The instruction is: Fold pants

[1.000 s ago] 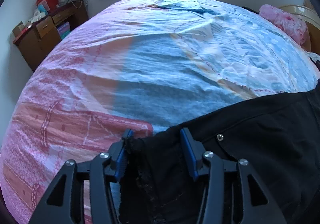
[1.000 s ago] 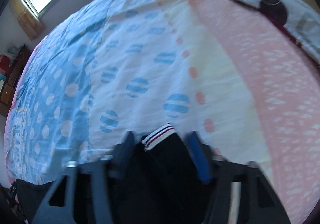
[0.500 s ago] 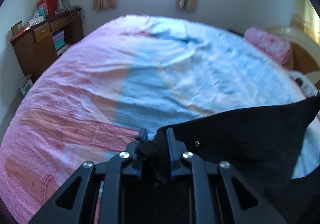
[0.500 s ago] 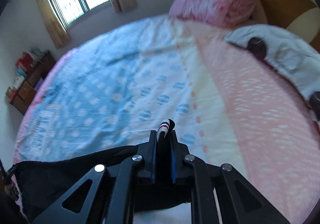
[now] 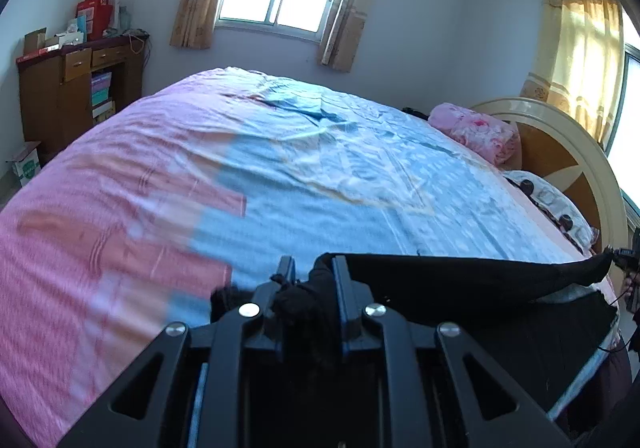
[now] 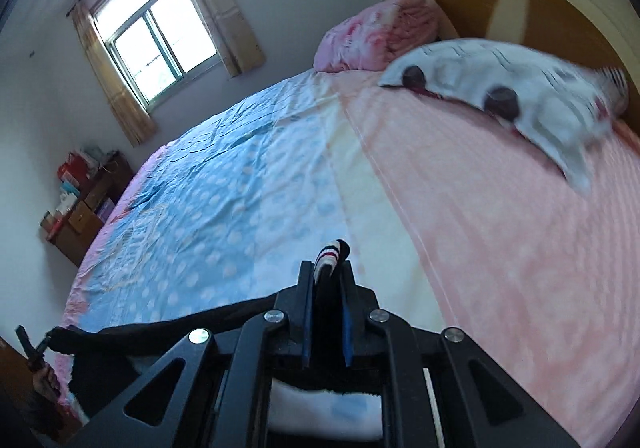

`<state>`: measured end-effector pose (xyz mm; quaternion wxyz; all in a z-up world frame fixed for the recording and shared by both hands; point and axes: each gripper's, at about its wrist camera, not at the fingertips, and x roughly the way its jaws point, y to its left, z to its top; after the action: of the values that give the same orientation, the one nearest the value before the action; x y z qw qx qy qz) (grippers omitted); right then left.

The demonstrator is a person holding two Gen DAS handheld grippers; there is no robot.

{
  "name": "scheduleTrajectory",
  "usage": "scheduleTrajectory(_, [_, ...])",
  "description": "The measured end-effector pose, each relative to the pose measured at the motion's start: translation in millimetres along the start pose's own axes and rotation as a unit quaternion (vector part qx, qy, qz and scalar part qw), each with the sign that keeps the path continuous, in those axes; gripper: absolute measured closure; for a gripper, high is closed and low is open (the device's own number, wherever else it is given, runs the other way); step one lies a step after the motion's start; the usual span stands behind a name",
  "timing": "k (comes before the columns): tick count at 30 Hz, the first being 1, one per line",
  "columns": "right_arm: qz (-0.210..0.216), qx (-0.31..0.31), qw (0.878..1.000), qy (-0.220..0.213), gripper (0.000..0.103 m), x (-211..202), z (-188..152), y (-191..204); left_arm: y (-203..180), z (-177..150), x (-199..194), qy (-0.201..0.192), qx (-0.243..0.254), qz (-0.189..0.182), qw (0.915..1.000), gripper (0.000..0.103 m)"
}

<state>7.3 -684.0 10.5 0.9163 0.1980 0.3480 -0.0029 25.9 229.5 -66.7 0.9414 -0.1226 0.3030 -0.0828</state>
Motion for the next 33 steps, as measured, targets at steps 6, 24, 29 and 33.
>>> scheduleTrajectory(6, [0.015, 0.014, 1.000, -0.019, 0.092, -39.7, -69.4, -18.3, 5.7, -27.5, -16.2, -0.006, 0.000, -0.007, 1.0000, 0.084])
scheduleTrajectory(24, [-0.070, 0.033, 0.997, -0.029, 0.043, -116.4, -153.3, -38.4, 22.6, -85.0, -22.9, -0.019, 0.010, -0.048, 0.9986, 0.081])
scheduleTrajectory(29, [-0.094, 0.030, 0.991, -0.088, 0.043, -151.5, -154.2, -7.4, 12.1, -86.3, -25.6, -0.018, 0.075, -0.017, 0.9969, 0.071])
scheduleTrajectory(33, [-0.032, -0.030, 0.996, -0.081, 0.043, -146.3, -151.3, 57.6, 13.1, -85.3, -36.2, -0.029, 0.100, 0.008, 0.9945, 0.042])
